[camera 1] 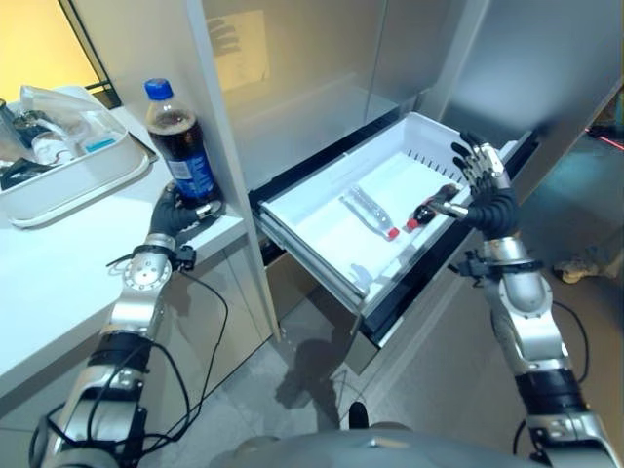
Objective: Take the drinks into the refrigerator
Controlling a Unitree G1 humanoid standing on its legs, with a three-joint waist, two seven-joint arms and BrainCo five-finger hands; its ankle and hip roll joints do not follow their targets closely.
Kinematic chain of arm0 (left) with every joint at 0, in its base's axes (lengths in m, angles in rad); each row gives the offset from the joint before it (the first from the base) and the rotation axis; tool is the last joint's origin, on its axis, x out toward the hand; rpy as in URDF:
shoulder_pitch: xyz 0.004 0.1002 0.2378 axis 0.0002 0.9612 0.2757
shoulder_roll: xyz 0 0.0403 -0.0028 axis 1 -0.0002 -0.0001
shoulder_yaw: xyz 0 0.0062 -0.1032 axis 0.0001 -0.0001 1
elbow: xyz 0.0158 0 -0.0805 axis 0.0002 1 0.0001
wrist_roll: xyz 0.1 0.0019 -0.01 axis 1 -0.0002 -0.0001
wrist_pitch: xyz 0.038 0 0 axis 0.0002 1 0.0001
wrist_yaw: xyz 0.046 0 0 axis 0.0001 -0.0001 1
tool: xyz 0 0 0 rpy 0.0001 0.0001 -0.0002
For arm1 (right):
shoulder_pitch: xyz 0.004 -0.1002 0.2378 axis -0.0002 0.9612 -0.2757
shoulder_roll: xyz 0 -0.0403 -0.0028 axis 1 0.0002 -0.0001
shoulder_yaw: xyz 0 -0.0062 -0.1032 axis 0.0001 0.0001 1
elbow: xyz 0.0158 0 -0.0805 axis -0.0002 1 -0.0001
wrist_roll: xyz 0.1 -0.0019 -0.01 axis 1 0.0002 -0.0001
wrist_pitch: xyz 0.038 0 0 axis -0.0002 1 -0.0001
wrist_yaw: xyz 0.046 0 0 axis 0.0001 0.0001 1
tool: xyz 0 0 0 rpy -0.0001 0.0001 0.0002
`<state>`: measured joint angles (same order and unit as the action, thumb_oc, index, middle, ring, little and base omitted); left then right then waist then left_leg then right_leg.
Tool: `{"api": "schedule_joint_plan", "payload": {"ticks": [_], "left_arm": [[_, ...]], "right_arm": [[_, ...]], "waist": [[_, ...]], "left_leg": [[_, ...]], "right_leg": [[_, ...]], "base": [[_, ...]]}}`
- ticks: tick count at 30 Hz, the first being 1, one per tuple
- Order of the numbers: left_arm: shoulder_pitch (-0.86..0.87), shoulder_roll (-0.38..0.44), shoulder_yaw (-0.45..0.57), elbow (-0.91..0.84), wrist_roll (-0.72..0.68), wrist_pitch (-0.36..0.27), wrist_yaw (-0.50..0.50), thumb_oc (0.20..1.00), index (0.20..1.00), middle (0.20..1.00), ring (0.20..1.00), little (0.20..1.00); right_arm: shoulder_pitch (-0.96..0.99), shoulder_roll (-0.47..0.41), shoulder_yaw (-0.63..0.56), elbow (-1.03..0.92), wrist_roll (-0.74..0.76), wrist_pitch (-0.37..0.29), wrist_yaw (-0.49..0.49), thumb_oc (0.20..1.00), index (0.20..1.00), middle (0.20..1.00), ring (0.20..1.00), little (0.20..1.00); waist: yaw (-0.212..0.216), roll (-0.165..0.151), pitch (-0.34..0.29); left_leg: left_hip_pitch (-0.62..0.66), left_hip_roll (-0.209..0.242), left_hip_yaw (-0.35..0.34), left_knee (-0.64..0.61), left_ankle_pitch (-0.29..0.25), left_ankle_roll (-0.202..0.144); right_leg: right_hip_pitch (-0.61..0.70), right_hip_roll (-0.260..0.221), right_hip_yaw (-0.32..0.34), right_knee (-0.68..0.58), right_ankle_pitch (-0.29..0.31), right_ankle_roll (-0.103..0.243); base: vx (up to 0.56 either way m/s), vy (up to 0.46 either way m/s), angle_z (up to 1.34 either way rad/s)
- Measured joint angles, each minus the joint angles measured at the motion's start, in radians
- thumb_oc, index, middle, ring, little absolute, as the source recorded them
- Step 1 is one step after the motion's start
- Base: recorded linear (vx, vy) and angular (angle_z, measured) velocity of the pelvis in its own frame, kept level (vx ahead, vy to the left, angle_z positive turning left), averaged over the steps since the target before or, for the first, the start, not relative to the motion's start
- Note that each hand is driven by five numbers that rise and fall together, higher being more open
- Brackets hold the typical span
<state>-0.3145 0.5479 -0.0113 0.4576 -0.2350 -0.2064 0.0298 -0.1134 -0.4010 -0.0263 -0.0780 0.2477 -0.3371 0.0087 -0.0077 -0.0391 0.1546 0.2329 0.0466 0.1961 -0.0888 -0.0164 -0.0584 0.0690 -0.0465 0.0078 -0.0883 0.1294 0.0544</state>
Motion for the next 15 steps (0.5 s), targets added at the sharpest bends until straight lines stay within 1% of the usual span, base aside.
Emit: {"api": "schedule_joint_plan", "payload": {"ticks": [2, 4, 5, 6, 7, 11, 12, 15], "left_arm": [[0.018, -0.021, 0.016, -0.019, -0.043, -0.003, -0.001, 0.2, 0.2, 0.2, 0.2, 0.2], [0.06, -0.054, 0.039, -0.076, -0.121, -0.005, -0.004, 0.2, 0.2, 0.2, 0.2, 0.2], [0.085, -0.073, 0.038, -0.113, -0.162, -0.016, -0.013, 0.2, 0.2, 0.2, 0.2, 0.2], [0.094, -0.078, 0.036, -0.126, -0.176, -0.018, -0.022, 0.2, 0.2, 0.2, 0.2, 0.2], [0.13, -0.093, 0.041, -0.178, -0.218, -0.014, -0.034, 0.2, 0.2, 0.2, 0.2, 0.2], [0.246, -0.127, 0.044, -0.32, -0.308, -0.02, -0.077, 0.2, 0.2, 0.2, 0.2, 0.2], [0.255, -0.135, 0.044, -0.33, -0.316, -0.022, -0.082, 0.2, 0.2, 0.2, 0.2, 0.2], [0.286, -0.148, 0.06, -0.371, -0.354, -0.021, -0.102, 0.2, 0.2, 0.2, 0.2, 0.2]], "right_arm": [[0.0, 0.0, 0.0, 0.0, 0.0, 0.0, 0.003, 1.0, 1.0, 1.0, 1.0, 1.0], [0.003, 0.001, 0.0, 0.0, 0.0, 0.0, 0.003, 1.0, 1.0, 1.0, 1.0, 1.0], [0.006, 0.001, -0.001, 0.0, 0.0, 0.001, 0.003, 1.0, 1.0, 1.0, 1.0, 1.0], [0.006, 0.002, 0.0, 0.0, -0.001, 0.001, 0.004, 1.0, 1.0, 1.0, 1.0, 1.0], [0.007, 0.003, -0.001, 0.0, -0.001, 0.001, 0.004, 1.0, 1.0, 1.0, 1.0, 1.0], [0.026, 0.003, -0.01, 0.0, -0.001, 0.001, 0.002, 1.0, 1.0, 1.0, 1.0, 1.0], [0.032, 0.003, -0.017, 0.0, -0.001, 0.001, 0.001, 1.0, 1.0, 1.0, 1.0, 1.0], [0.042, 0.003, -0.022, 0.0, -0.004, 0.001, 0.002, 1.0, 1.0, 1.0, 1.0, 1.0]], "waist": [[-0.001, 0.0, 0.0], [-0.002, 0.0, 0.0], [0.001, 0.0, 0.0], [0.002, 0.0, 0.0], [0.0, -0.001, 0.0], [0.002, -0.001, 0.001], [0.0, -0.001, 0.001], [0.016, -0.002, 0.005]], "left_leg": [[0.0, -0.001, 0.0, 0.0, 0.0, 0.0], [-0.001, 0.0, 0.0, 0.0, 0.0, 0.0], [-0.001, 0.0, 0.0, 0.0, 0.0, 0.0], [-0.001, -0.001, 0.0, 0.0, 0.0, 0.0], [-0.002, 0.001, 0.0, -0.001, 0.0, 0.0], [-0.004, 0.002, 0.0, -0.003, -0.001, 0.0], [-0.004, 0.002, 0.0, -0.004, -0.001, 0.0], [-0.008, 0.004, 0.0, -0.004, -0.001, 0.0]], "right_leg": [[0.0, 0.0, 0.0, 0.0, 0.0, 0.0], [-0.001, -0.001, 0.0, 0.0, 0.0, 0.0], [-0.001, -0.001, 0.0, 0.0, 0.0, 0.0], [-0.001, -0.001, 0.0, 0.0, 0.0, 0.0], [-0.001, -0.001, 0.0, -0.001, 0.0, 0.001], [-0.004, -0.001, 0.0, -0.001, -0.004, 0.006], [-0.004, -0.001, 0.0, -0.001, -0.005, 0.006], [-0.007, -0.001, 0.0, -0.001, -0.005, 0.006]], "base": [[0.0, 0.0, 0.0], [0.0, 0.0, 0.0], [0.0, 0.0, 0.0], [0.0, 0.0, 0.0], [0.0, 0.0, 0.0], [0.0, 0.0, 0.0], [0.0, 0.0, 0.0], [0.0, 0.0, 0.0]]}}
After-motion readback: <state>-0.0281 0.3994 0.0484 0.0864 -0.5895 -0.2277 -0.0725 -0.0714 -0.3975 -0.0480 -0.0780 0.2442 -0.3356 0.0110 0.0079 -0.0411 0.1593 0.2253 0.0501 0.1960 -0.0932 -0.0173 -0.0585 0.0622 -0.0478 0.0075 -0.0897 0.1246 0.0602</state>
